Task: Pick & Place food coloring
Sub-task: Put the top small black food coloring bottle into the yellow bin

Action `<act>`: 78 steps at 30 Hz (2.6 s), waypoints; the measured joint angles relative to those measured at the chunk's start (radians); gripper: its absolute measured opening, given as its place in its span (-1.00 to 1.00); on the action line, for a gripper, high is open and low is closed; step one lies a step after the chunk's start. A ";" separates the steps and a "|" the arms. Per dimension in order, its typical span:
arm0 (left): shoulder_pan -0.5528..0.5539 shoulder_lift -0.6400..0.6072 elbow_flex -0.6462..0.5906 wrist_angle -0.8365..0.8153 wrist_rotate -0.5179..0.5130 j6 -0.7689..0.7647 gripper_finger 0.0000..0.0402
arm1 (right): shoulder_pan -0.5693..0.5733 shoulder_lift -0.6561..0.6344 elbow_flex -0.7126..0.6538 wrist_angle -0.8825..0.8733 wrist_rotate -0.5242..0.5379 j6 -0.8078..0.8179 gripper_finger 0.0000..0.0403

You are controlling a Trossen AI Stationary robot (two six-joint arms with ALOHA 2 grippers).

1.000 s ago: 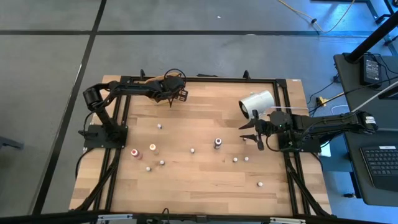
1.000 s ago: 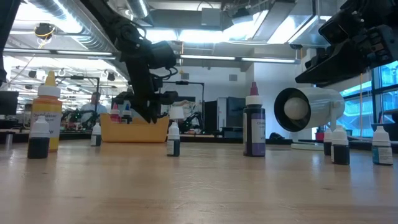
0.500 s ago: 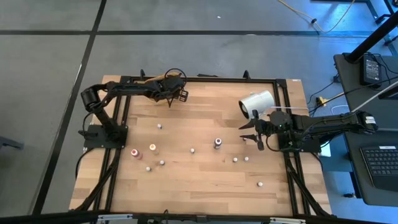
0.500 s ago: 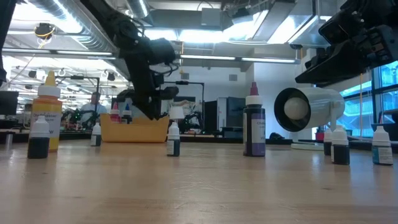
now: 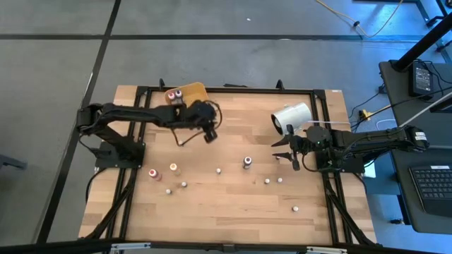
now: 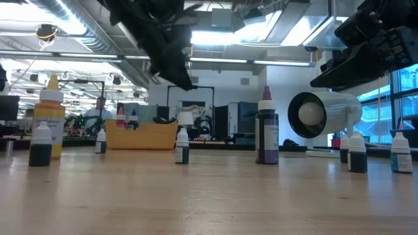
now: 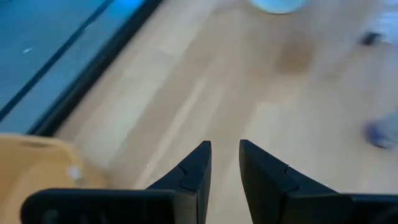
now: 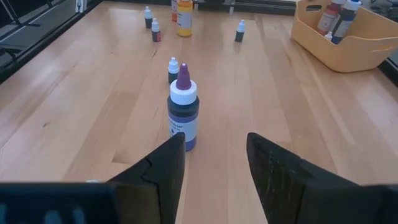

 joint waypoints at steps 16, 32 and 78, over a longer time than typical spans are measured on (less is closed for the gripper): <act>-0.111 0.000 0.000 0.091 0.003 0.059 -0.33 | 0.000 0.000 0.000 0.000 0.000 0.027 -0.13; -0.122 -0.001 0.000 0.077 0.127 -0.009 0.14 | 0.000 0.000 -0.001 0.000 0.000 0.023 -0.13; -0.080 0.210 0.000 -0.699 0.044 -0.901 -0.14 | 0.000 0.000 -0.001 -0.004 0.000 0.022 -0.13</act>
